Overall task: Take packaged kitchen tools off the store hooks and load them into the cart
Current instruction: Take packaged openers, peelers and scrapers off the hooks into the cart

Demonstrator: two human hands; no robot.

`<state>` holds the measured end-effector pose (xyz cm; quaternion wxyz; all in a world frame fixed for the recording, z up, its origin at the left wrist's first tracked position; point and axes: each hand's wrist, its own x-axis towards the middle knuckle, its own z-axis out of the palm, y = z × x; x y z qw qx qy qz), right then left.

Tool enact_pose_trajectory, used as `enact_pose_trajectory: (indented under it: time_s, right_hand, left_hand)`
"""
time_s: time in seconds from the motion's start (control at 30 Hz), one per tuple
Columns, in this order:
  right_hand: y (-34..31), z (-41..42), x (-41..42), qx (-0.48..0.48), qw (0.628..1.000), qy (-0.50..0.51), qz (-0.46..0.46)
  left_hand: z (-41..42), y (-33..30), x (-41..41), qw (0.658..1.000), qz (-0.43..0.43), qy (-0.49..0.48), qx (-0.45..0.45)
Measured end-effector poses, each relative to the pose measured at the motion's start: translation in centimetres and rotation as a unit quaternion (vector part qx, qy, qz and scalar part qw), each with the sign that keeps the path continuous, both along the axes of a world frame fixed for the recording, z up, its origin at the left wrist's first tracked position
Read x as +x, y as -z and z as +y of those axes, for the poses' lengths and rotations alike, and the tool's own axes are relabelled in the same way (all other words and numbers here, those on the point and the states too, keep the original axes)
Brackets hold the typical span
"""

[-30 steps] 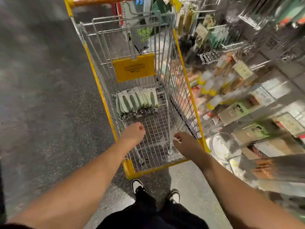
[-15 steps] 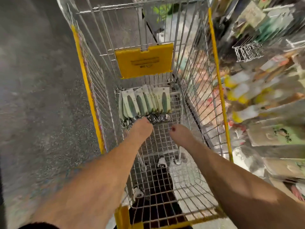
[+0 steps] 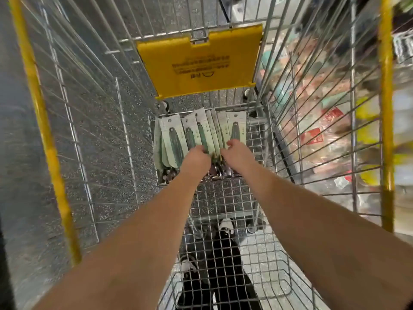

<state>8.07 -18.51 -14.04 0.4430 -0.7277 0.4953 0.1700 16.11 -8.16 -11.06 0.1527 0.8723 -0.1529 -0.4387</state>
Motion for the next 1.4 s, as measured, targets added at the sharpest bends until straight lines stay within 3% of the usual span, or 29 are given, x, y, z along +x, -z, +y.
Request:
enact_pose_trajectory:
  time_s: [0.43,0.6,0.73,0.83,1.27,1.4]
  right_hand:
    - [3.0,2.2,3.0,0.001,0.999,0.033,0.001]
    - [2.9,3.3,3.9,-0.018,0.999,0.029,-0.012]
    - [3.2,4.6,4.8,0.033,0.995,0.079,-0.046]
    - [3.2,4.7,4.8,0.06,0.992,0.093,-0.062]
    - [3.6,4.8,-0.2,0.191,0.962,0.172,-0.093]
    - [2.6,5.2,-2.3,0.215,0.943,0.221,-0.123]
  left_hand:
    - [0.2,3.3,0.6,0.984,-0.011,-0.167,-0.058]
    - [1.7,3.5,0.4,0.958,0.041,-0.269,-0.093]
    - [2.8,4.0,1.0,0.919,0.09,-0.368,-0.114]
    - [2.9,3.9,1.1,0.911,0.093,-0.389,-0.1]
    - [3.8,2.1,-0.9,0.962,0.023,-0.266,-0.054]
    - [4.5,0.8,-1.6,0.964,0.007,-0.252,-0.081]
